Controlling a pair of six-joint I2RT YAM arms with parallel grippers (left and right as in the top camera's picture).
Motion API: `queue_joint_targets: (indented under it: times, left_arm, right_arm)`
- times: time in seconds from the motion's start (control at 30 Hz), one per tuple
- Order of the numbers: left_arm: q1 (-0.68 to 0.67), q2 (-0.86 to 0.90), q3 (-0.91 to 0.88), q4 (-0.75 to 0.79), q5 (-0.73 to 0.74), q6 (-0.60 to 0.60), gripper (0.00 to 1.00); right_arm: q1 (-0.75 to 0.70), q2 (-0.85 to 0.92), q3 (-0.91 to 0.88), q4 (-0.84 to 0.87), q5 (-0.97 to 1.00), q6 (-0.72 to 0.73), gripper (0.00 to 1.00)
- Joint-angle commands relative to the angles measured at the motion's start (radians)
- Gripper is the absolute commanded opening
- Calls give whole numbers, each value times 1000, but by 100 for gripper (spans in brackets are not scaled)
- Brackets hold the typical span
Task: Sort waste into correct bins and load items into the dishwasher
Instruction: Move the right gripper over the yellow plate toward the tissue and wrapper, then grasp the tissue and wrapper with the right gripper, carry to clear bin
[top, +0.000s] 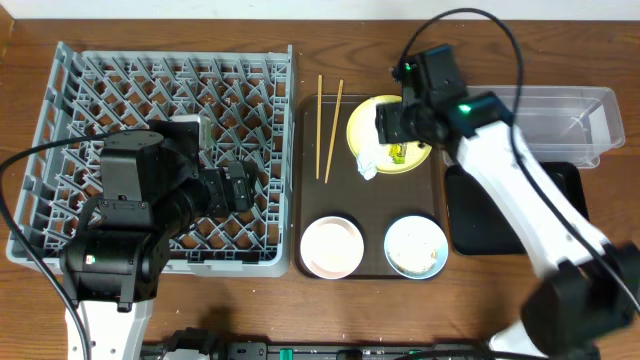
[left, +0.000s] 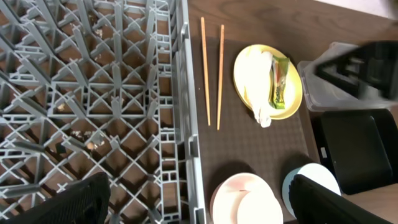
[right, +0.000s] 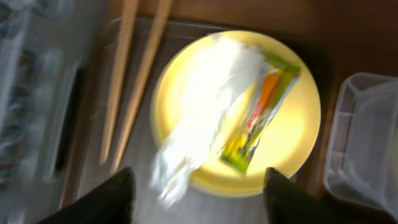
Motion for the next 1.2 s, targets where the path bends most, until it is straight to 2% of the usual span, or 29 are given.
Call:
queue_joint_targets:
  times: [0.0,0.03,0.1,0.13,0.2,0.33,0.43,0.53,0.6,0.9,1.03,1.17]
  left_arm:
    - [5,-2,21,-7,12,-5,93]
    - [5,-2,21,-7,12,-5,93]
    - [5,-2,21,-8,12,-5,93]
    - [5,-2,21,-7,12,-5,93]
    - [5,0,21,-6,12,-5,93]
    - [5,0,21,-7,12,-5,93]
    - [5,0,21,-12,12,-5,94]
    - [5,0,21,-20,12,-5,93]
    - [5,0,21,-26,12,-5,93]
    - [5,0,21,-26,11,-5,93]
    - [5,0,21,-26,11,-5,93]
    - [5,0,21,-25,11,-5,93]
  right_arm:
    - [-29,89,13,39,95,114,51]
    - [-34,118,13,50,116,151,44]
    - [-43,163,13,71,129,200,40]
    - [-43,185,13,85,126,205,41]
    - [-42,225,13,104,132,205,49]
    - [-41,302,13,108,145,217,48]
    - [-41,330,13,107,153,233,33]
    - [-42,330,13,104,152,238,9]
    - [-42,308,14,98,152,238,2]
    - [-100,55,16,14,153,253,1]
    - [-201,-30,15,-47,155,377,1]
    - [-320,-23,10,-84,159,523,1]
